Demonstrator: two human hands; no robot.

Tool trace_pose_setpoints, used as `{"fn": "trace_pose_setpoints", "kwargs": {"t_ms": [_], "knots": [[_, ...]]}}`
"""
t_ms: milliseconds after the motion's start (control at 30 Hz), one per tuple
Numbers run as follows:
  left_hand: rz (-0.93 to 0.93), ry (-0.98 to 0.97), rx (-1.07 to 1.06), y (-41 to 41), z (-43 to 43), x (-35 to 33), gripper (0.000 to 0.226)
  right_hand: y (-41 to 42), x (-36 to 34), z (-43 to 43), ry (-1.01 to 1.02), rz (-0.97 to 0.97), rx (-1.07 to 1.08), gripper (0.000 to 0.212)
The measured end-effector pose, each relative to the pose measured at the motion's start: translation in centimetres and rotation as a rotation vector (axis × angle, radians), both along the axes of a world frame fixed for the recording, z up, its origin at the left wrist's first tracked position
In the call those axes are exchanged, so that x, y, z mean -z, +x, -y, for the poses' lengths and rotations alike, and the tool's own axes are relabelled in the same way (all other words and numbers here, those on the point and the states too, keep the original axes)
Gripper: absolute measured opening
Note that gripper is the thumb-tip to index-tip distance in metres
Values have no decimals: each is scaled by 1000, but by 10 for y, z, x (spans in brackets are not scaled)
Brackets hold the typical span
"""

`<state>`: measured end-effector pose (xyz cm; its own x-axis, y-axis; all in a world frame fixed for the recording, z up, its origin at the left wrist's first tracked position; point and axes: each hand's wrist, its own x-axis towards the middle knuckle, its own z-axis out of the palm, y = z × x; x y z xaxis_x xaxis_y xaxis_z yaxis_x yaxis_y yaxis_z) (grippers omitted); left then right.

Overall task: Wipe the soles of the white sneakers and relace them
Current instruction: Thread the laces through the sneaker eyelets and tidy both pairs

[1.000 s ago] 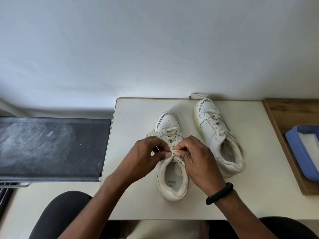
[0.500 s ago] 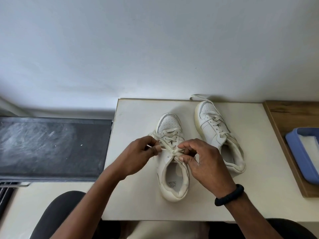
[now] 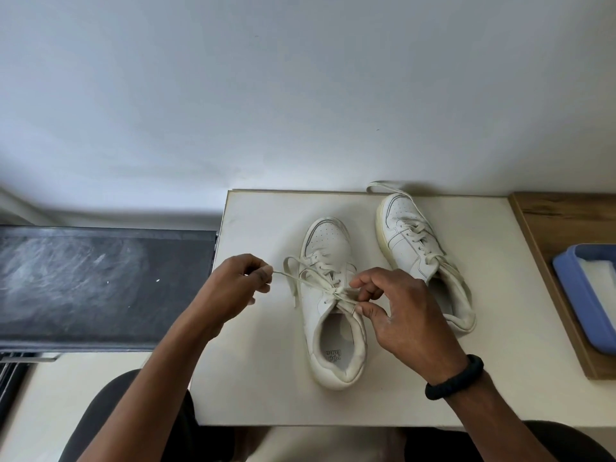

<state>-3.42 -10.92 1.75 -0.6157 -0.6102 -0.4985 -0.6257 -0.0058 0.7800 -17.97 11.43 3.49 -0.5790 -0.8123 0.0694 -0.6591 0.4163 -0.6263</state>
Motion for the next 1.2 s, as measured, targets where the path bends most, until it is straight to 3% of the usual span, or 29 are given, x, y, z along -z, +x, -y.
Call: {"fn": "trace_pose_setpoints", "kwargs": {"t_ms": [400, 533, 633, 733, 800, 900, 1200], "knots": [[71, -18, -117, -2, 1, 12, 18, 1, 3, 0, 25, -12, 65, 16], [87, -8, -62, -3, -1, 11, 17, 1, 1, 0, 46, 18, 70, 14], [124, -199, 33, -3, -7, 13, 16, 1, 0, 1, 56, 38, 74, 16], [-221, -536, 232, -9, -15, 7, 26, -1, 1, 2, 64, 76, 88, 16], [-414, -528, 389, -16, -28, 2, 24, -2, 1, 2, 59, 115, 92, 15], [-441, -520, 488, -22, -45, 12, 20, -6, -1, 0, 81, 198, 114, 15], [-431, -330, 413, -22, -37, 18, 17, -12, -2, -1, 161, 277, 149, 17]]}}
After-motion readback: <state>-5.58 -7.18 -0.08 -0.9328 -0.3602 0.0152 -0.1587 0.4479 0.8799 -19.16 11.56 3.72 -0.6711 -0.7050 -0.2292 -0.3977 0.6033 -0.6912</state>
